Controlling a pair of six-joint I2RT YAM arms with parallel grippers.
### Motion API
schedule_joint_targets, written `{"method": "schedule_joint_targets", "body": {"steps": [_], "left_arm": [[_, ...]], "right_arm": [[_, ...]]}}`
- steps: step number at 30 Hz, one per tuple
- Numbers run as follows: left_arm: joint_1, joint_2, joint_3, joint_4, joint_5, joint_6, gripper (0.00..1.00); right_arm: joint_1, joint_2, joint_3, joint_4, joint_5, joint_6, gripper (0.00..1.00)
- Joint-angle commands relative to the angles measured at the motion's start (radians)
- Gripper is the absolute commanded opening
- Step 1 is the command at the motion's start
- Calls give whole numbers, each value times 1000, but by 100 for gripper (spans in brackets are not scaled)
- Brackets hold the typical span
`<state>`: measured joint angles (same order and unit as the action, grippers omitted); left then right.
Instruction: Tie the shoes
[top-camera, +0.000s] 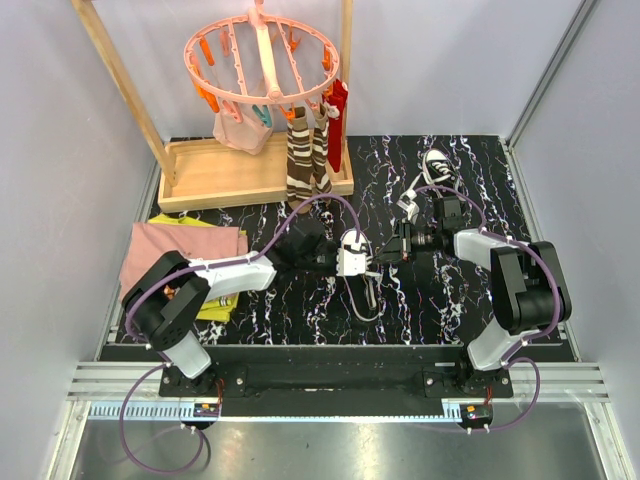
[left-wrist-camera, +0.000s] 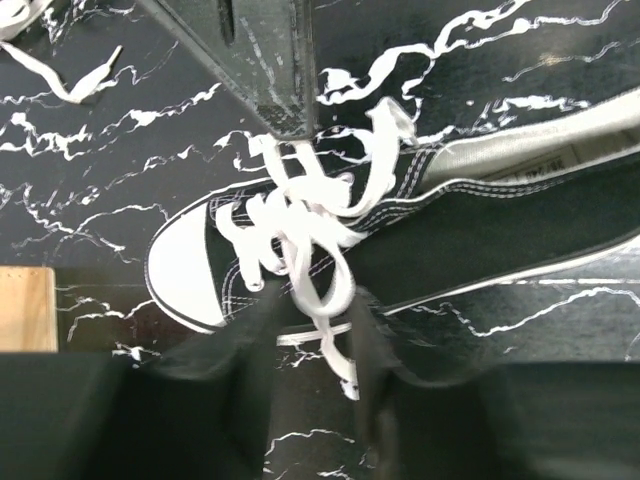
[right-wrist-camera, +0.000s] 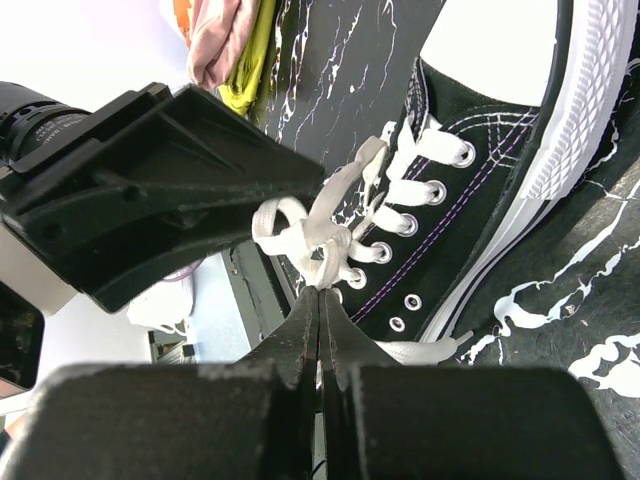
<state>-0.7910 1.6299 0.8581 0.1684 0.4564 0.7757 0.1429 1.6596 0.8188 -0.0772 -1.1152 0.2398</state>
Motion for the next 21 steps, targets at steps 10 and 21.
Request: {"method": "schedule_joint_targets", "body": {"steps": [10, 21], "left_arm": [[-1, -36, 13, -33, -18, 27, 0], [30, -81, -10, -213, 34, 92, 0]], "right_arm": [[-60, -86, 13, -9, 64, 24, 0], [-100, -107, -13, -30, 124, 12, 0]]}}
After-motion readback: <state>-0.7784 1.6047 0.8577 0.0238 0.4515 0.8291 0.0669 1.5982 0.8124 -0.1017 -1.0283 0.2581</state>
